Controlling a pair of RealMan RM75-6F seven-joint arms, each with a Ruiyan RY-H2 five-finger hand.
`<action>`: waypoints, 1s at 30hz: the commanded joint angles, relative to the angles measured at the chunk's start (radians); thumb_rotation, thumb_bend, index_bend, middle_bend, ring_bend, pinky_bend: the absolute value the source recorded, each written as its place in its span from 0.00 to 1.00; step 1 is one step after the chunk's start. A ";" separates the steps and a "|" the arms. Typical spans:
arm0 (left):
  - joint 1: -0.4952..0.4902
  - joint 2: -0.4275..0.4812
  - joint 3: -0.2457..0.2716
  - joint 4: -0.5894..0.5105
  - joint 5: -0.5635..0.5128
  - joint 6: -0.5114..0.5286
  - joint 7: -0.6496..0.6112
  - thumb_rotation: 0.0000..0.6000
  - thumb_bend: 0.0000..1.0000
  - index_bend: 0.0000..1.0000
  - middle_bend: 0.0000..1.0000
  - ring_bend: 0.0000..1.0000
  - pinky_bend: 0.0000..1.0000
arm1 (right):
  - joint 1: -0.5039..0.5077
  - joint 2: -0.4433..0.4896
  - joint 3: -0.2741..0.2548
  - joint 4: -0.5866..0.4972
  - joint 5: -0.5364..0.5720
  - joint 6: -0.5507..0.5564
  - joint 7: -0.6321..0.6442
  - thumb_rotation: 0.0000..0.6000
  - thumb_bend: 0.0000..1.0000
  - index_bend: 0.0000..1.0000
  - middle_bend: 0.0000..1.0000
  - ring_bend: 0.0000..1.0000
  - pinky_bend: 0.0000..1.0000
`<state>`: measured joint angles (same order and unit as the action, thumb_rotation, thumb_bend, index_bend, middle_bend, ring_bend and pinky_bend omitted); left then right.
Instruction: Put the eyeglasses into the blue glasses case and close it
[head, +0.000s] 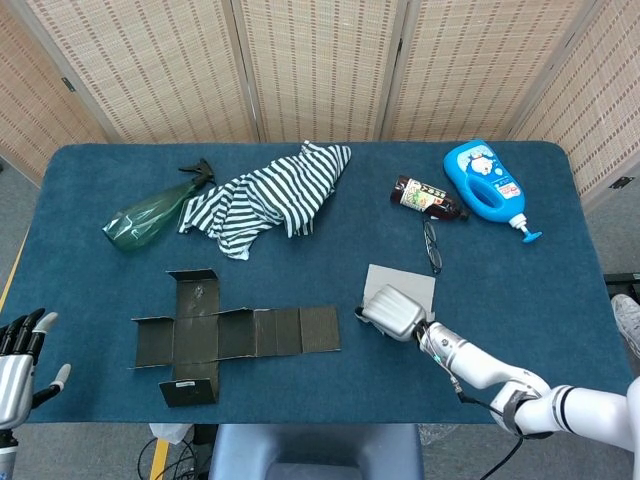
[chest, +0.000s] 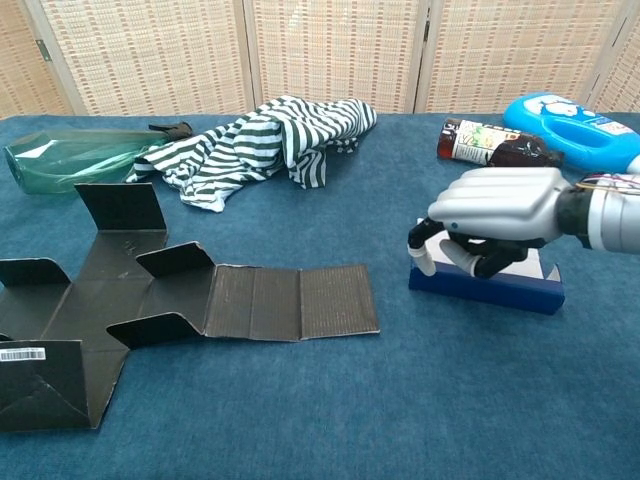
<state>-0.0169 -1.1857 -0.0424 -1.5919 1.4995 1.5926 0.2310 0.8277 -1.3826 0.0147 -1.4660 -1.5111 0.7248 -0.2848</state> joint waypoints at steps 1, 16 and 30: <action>0.004 0.000 0.001 0.004 -0.003 0.001 -0.005 1.00 0.32 0.17 0.14 0.15 0.19 | 0.023 -0.020 -0.005 0.034 -0.011 -0.027 -0.048 1.00 0.84 0.41 0.99 1.00 0.89; 0.005 -0.003 0.001 0.010 0.000 -0.002 -0.012 1.00 0.32 0.17 0.14 0.15 0.19 | -0.011 -0.025 0.029 0.172 0.137 -0.008 -0.124 1.00 0.81 0.41 0.99 1.00 0.89; -0.016 -0.014 -0.002 0.013 0.010 -0.029 -0.009 1.00 0.32 0.17 0.14 0.15 0.19 | -0.189 0.157 -0.052 -0.016 0.120 0.162 0.028 1.00 0.81 0.34 0.99 1.00 0.89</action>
<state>-0.0318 -1.1985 -0.0443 -1.5791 1.5083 1.5645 0.2214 0.6541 -1.2399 -0.0224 -1.4667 -1.4091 0.9015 -0.2563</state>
